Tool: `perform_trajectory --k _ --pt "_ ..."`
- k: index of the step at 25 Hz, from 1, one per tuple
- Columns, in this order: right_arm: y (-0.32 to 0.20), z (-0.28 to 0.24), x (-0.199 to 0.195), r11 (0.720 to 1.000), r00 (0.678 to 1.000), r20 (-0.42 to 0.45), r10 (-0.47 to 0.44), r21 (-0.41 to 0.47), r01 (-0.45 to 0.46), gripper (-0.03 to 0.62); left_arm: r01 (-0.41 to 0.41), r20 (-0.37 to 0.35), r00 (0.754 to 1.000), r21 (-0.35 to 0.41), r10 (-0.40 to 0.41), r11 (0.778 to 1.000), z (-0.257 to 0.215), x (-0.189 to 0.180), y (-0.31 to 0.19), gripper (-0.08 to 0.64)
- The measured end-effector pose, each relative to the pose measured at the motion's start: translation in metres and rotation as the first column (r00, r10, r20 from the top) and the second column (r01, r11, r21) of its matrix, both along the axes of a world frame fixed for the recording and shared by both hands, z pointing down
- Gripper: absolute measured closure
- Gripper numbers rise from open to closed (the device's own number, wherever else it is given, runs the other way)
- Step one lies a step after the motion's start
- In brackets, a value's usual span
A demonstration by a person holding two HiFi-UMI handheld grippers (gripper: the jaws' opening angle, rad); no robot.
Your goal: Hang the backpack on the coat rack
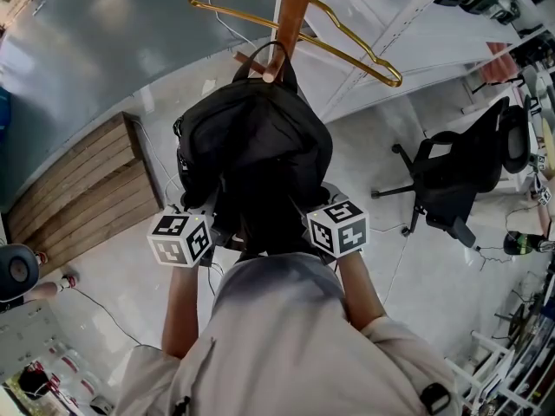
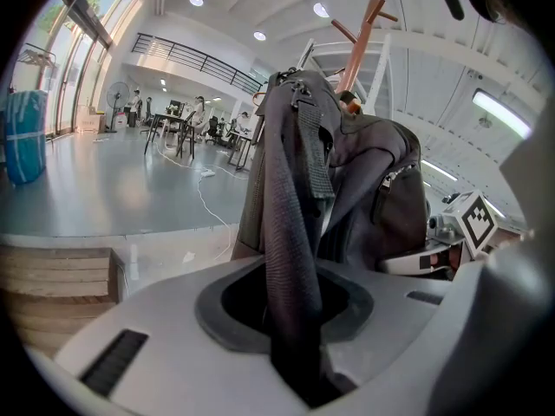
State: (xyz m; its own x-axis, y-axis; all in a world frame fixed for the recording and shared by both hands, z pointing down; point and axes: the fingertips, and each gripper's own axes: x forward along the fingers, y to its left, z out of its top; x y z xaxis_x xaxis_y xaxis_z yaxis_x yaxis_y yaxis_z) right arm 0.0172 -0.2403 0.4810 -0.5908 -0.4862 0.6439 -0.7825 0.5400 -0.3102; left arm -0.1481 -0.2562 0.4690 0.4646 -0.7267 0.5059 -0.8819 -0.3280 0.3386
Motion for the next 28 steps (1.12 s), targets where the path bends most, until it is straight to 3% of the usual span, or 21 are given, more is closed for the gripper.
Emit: perform_trajectory --k 28 --pt "-0.009 0.024 0.013 0.998 1.0 -0.007 0.005 -0.061 -0.006 0.477 -0.01 -0.019 1.0 -0.067 0.009 0.998 0.028 0.013 -0.011 0.476"
